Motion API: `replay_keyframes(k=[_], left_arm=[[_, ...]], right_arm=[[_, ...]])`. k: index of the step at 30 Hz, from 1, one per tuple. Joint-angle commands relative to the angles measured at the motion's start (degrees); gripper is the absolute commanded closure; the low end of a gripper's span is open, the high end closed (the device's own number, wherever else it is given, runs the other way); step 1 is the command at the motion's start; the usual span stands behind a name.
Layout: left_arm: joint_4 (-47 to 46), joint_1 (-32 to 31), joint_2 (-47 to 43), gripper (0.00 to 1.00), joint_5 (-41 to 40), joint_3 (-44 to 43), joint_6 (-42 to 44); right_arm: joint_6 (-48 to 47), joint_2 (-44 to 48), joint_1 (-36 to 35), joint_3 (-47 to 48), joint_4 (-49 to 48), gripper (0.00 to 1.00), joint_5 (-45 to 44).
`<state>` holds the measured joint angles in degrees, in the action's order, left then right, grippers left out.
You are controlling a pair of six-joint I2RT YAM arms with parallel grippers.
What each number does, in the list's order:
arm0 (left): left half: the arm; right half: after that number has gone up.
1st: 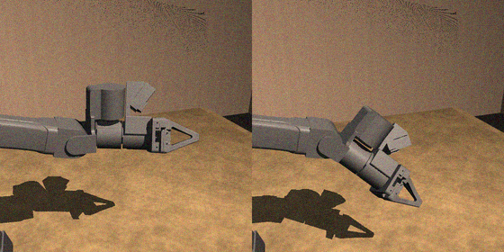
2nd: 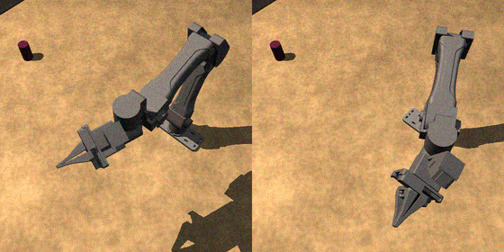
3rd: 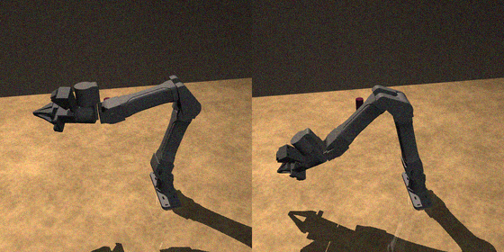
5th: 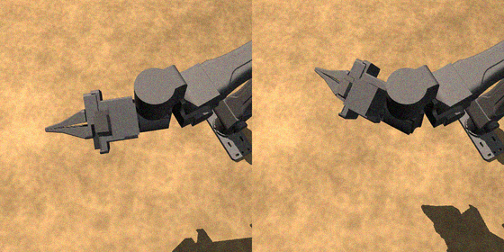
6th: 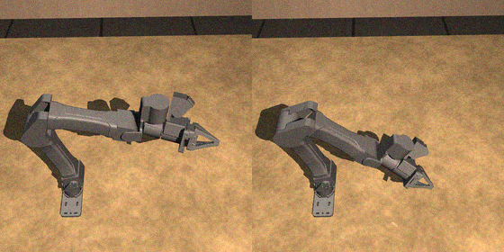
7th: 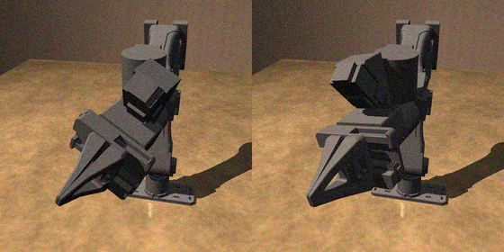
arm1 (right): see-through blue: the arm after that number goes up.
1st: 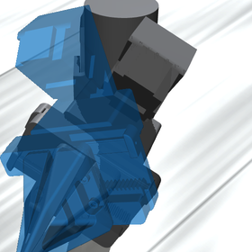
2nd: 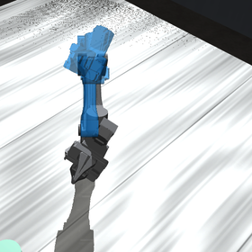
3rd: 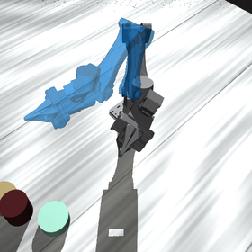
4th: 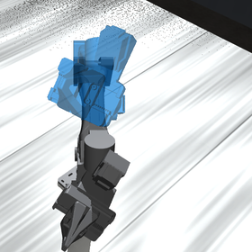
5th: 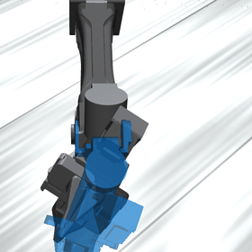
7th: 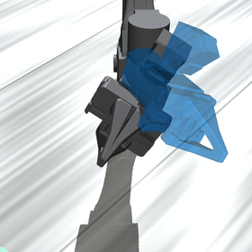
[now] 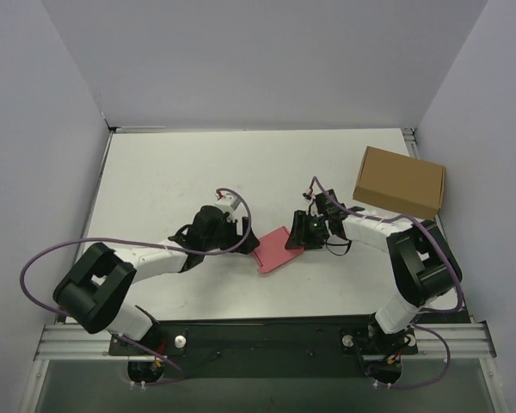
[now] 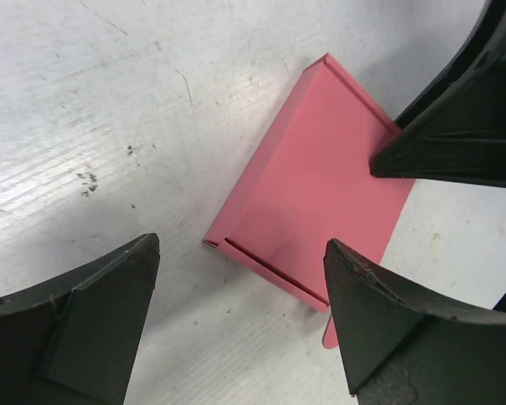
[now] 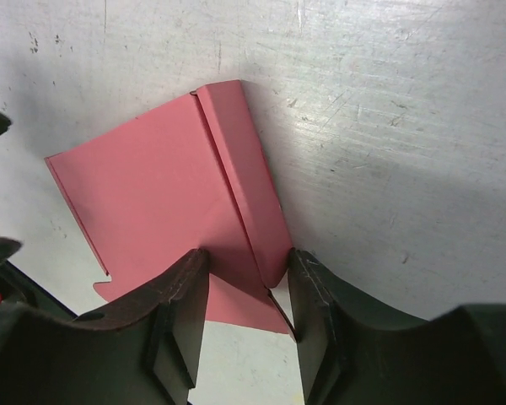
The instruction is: Fold the paper box
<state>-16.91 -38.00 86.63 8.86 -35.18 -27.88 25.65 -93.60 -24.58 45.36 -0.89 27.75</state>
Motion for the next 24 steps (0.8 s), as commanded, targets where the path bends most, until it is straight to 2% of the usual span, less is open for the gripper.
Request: replay_keyframes(k=[1,3,6,14,20,24], left_arm=[[-0.41,1.08,-7.25,0.11,-1.40,2.65,-3.93],[-1.19,1.17,-9.72,0.11,-1.04,5.72,-5.86],[-8.73,1.61,-9.90,0.09,1.68,9.86,-11.48],[-16.31,1.70,-1.82,0.10,5.73,10.30,-17.73],[-19.22,1.79,1.25,0.10,2.83,9.87,-19.14],[-17.90,1.88,3.45,0.10,-3.92,9.87,-19.85]], right_arm=[[0.80,-3.51,-0.21,-3.26,3.70,0.67,-3.76],[1.59,-3.69,-0.12,-4.40,2.91,0.69,-3.67],[3.35,-4.57,0.58,-5.63,1.32,0.72,-2.70],[6.08,-6.68,3.66,-9.94,-4.65,0.77,2.31],[6.78,-6.94,5.07,-10.82,-5.88,0.79,3.80],[7.05,-6.68,5.24,-11.00,-6.32,0.80,4.24]])
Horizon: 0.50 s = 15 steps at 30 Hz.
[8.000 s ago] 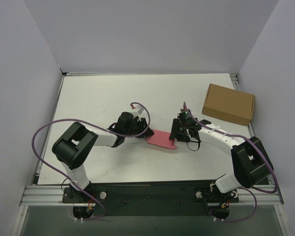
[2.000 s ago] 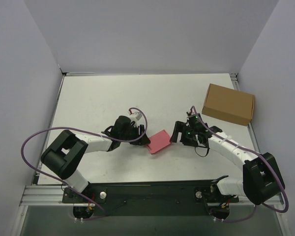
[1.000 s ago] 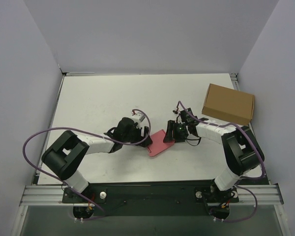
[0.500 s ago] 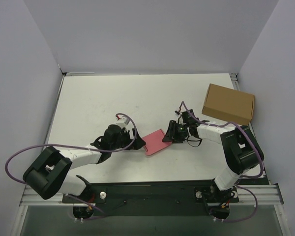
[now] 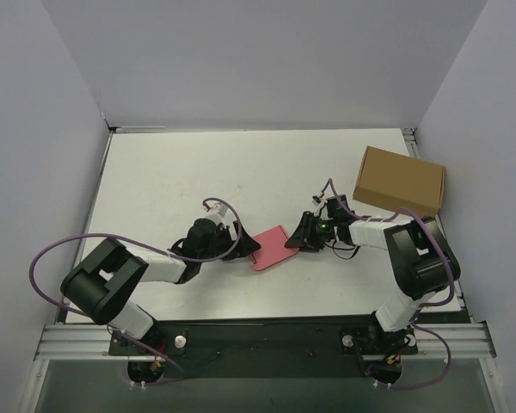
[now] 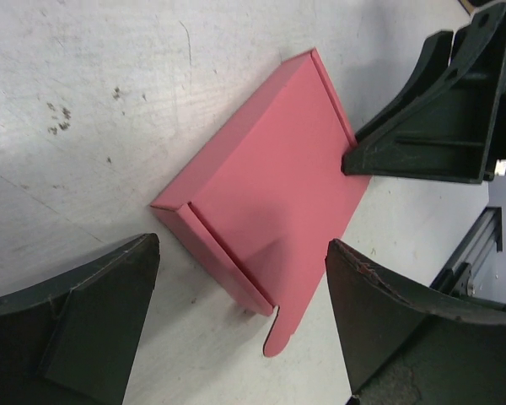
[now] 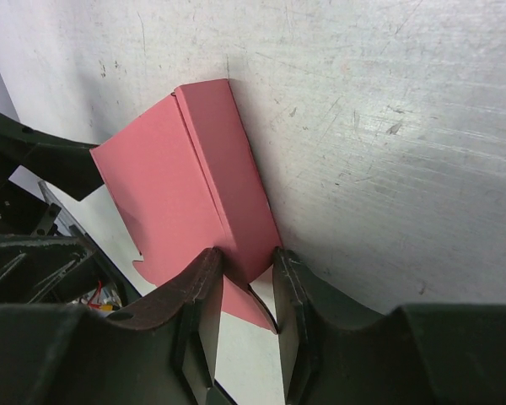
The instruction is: Fold the paper box
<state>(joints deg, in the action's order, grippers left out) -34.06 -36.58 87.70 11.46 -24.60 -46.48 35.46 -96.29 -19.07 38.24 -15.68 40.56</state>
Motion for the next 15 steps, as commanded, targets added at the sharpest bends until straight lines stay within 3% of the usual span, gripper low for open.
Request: replay_keyframes(k=[1,7,15], left_arm=[[-0.74,0.45,2.73,0.10,-7.24,-0.71,-1.42],[-4.60,0.19,5.90,0.11,-10.15,-0.45,-2.56],[-14.79,-0.78,13.63,0.22,-3.39,-0.10,-5.20]], right_arm=[[-2.68,-3.91,-0.35,-3.79,8.48,0.80,-8.39],[-2.86,-3.47,-0.35,-3.26,9.09,0.80,-8.30],[-2.94,-3.82,-0.35,-2.91,9.53,0.80,-8.39]])
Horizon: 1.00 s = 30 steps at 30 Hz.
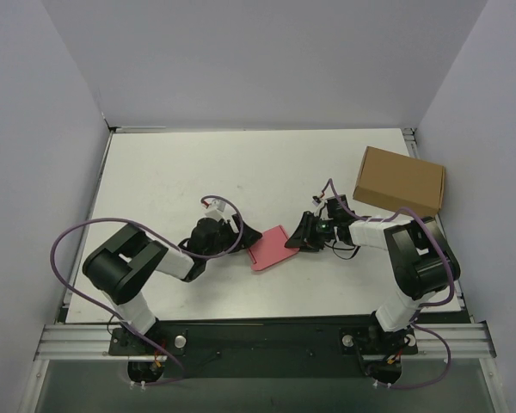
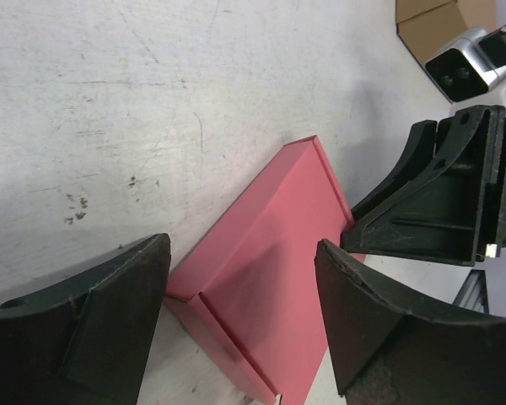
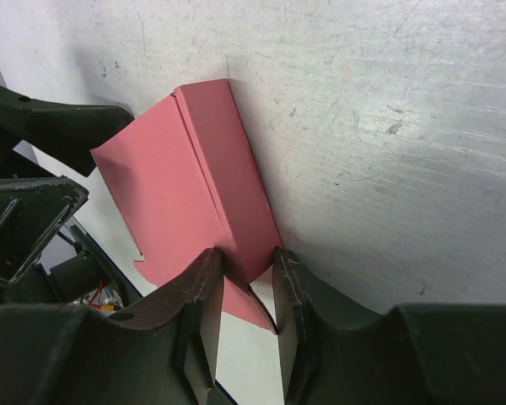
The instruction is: Fold the paper box
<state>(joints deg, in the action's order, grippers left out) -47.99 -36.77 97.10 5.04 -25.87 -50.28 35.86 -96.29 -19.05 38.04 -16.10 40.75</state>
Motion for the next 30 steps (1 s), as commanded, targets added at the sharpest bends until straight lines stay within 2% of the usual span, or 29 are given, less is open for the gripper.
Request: replay_keyframes(k=[1,9,19,21,28,30], left_arm=[[-1.58,-0.75,4.59,0.23,3.57,1.43,-1.75],[-7.38,-2.33,4.33,0.28,11.65,2.31,-3.15],[-5.10,-6.73,2.75,0.28,15.62,-0.59,-3.60],[-4.66,-6.73,2.39,0.28,16.06,-0.50,-3.59],[-7.82,-6.64,2.04,0.30,17.37,0.55,-4.65],[-7.30,-6.56,1.17,0.29,17.55,0.64,-3.86]], right_arm=[[-3.34,-3.64,-0.38,-2.80,9.95,0.80,-8.58],[-2.99,-4.08,-0.38,-2.62,9.51,0.80,-8.85],[-1.23,-3.64,-0.46,-4.02,6.08,0.81,-7.53],[-0.88,-3.47,-0.46,-4.55,4.76,0.86,-6.74],[2.19,-3.20,-0.46,-7.10,-2.52,0.89,-2.44],[2.99,-2.68,-0.46,-8.33,-5.87,0.95,-1.12]])
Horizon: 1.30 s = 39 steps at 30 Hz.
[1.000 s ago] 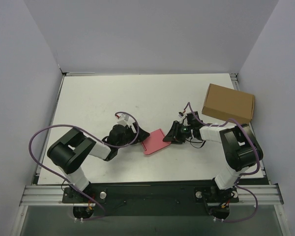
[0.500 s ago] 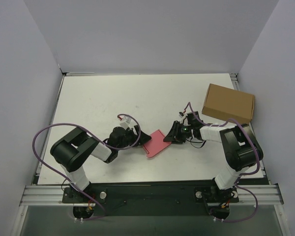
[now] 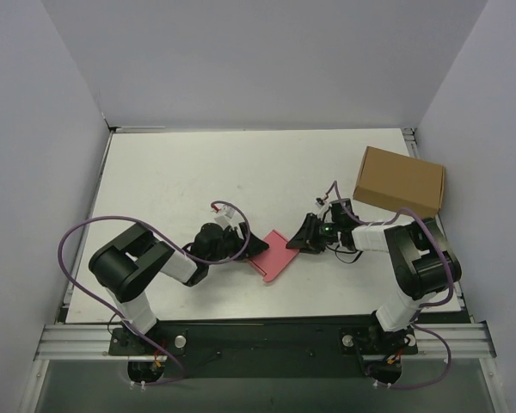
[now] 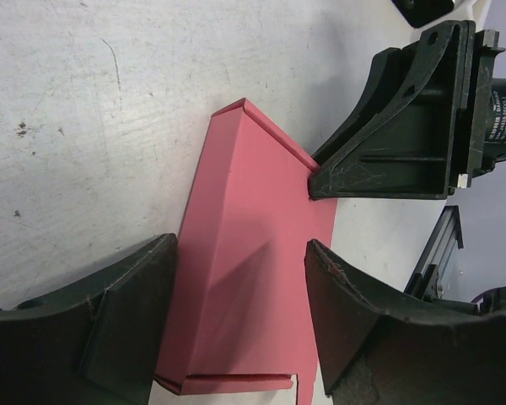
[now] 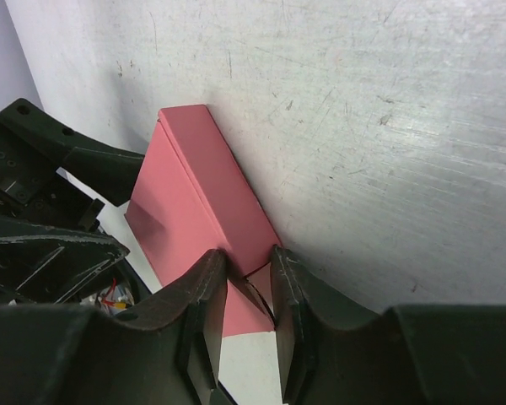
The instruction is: Fold the paper box
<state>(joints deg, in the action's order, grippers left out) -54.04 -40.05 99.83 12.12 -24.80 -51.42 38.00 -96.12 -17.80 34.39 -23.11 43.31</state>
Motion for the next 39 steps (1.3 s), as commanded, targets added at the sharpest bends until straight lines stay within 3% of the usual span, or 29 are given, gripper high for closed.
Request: replay_keyframes(k=[1,13,19,30,39], left_arm=[[-0.72,-3.10,-1.74,0.28,10.47,-0.34,-2.46],[-1.24,2.16,-4.65,0.18,13.45,3.26,-1.93],[3.57,3.93,-6.22,0.17,12.94,5.11,0.52],[13.95,3.84,-9.48,0.15,12.05,4.50,2.55],[13.52,3.67,-6.75,0.15,16.00,3.44,2.64]], right_arm=[[1.02,-2.50,-1.71,-5.03,0.36,1.00,-3.24],[3.48,1.11,-1.53,-8.73,-9.58,1.00,2.04],[6.12,1.11,-1.36,-10.48,-15.82,1.00,4.24],[4.98,5.32,-1.27,-10.22,-14.68,1.00,5.47],[6.21,7.43,-1.27,-10.84,-17.40,1.00,6.87]])
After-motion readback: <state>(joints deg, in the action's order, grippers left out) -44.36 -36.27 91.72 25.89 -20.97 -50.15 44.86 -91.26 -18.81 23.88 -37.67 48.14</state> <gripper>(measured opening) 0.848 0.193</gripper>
